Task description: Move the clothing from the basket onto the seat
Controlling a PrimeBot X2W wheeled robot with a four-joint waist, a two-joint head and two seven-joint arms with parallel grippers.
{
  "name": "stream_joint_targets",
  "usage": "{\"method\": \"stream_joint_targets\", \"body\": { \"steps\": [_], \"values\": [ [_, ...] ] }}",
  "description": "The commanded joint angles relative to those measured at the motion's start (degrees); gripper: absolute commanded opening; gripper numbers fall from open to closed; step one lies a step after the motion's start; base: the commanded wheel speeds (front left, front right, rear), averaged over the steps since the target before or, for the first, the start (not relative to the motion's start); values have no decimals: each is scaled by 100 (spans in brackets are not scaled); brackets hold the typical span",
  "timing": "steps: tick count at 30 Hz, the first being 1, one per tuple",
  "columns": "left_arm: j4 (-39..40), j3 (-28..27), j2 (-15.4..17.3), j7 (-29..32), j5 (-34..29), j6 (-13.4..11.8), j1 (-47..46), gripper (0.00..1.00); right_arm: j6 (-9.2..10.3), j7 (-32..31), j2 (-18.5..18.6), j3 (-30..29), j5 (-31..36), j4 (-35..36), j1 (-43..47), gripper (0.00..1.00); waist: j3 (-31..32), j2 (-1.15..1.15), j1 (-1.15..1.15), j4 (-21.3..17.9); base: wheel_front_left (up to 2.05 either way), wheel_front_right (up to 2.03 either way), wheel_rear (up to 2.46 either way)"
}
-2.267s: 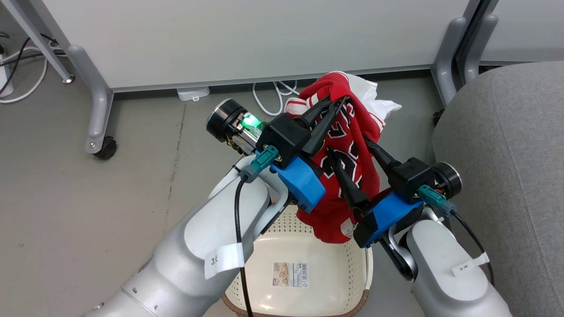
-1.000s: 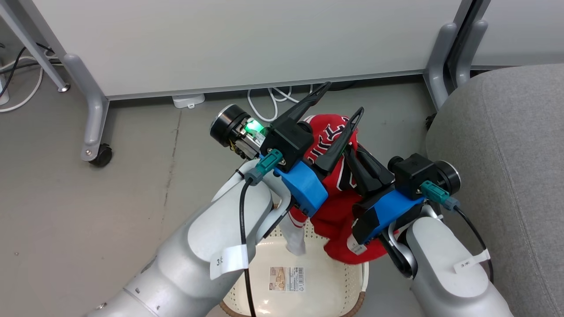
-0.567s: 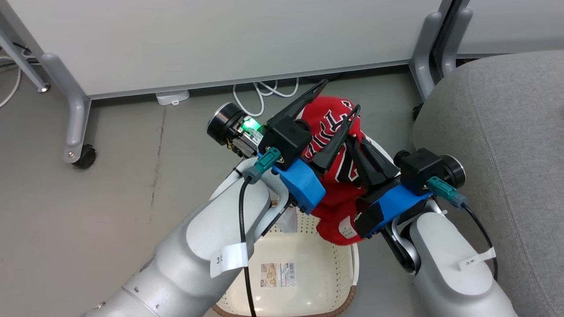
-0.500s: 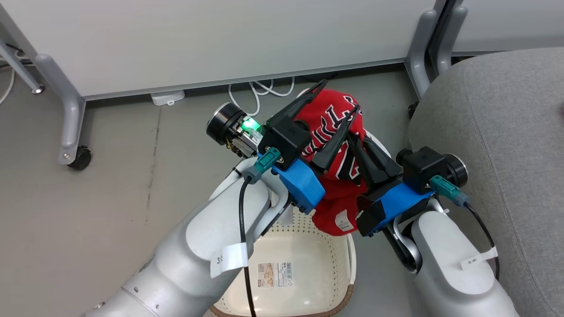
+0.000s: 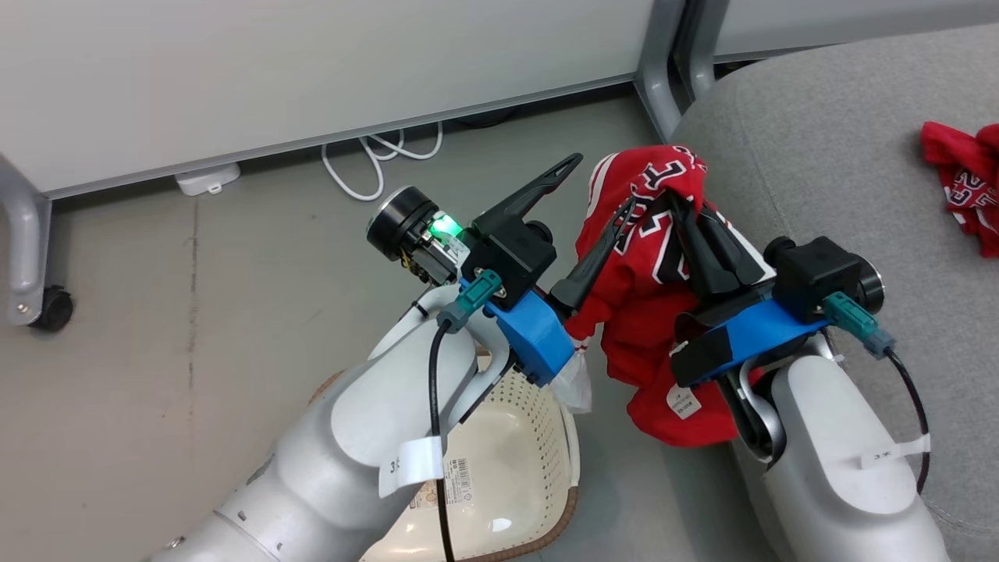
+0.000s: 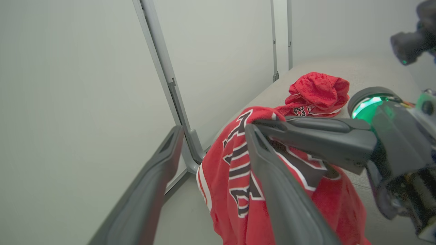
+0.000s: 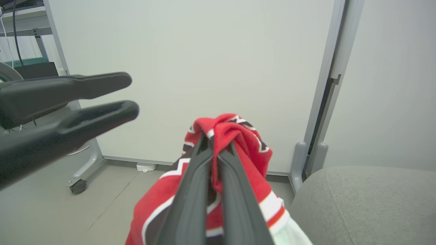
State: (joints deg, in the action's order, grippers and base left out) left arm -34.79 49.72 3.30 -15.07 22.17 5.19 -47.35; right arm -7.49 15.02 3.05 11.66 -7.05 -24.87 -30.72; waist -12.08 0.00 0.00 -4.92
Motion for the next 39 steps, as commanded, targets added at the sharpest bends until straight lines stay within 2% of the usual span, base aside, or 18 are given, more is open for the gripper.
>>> {"method": "stream_joint_targets", "body": {
  "steps": [1, 21, 27, 39],
  "values": [
    [-15, 30, 31, -15, -25, 28, 26, 100, -1, 22, 32, -92, 10, 58, 96, 0, -54, 0, 0, -145, 0, 0, 0],
    [-83, 553, -26, -15, -24, 107, 198, 100, -1, 24, 287, -1036, 87, 751, 604, 0, -304, 0, 0, -1143, 0, 0, 0],
    [-26, 700, -35, -15, 27, 98, 289, 100, -1, 23, 243, -1333, 90, 966, 974, 0, -317, 0, 0, -1277, 0, 0, 0],
    [-12, 846, -40, -14, 106, 42, 271, 100, -1, 23, 159, -1490, 123, 1121, 1300, 0, -380, 0, 0, -1354, 0, 0, 0]
  ]
}}
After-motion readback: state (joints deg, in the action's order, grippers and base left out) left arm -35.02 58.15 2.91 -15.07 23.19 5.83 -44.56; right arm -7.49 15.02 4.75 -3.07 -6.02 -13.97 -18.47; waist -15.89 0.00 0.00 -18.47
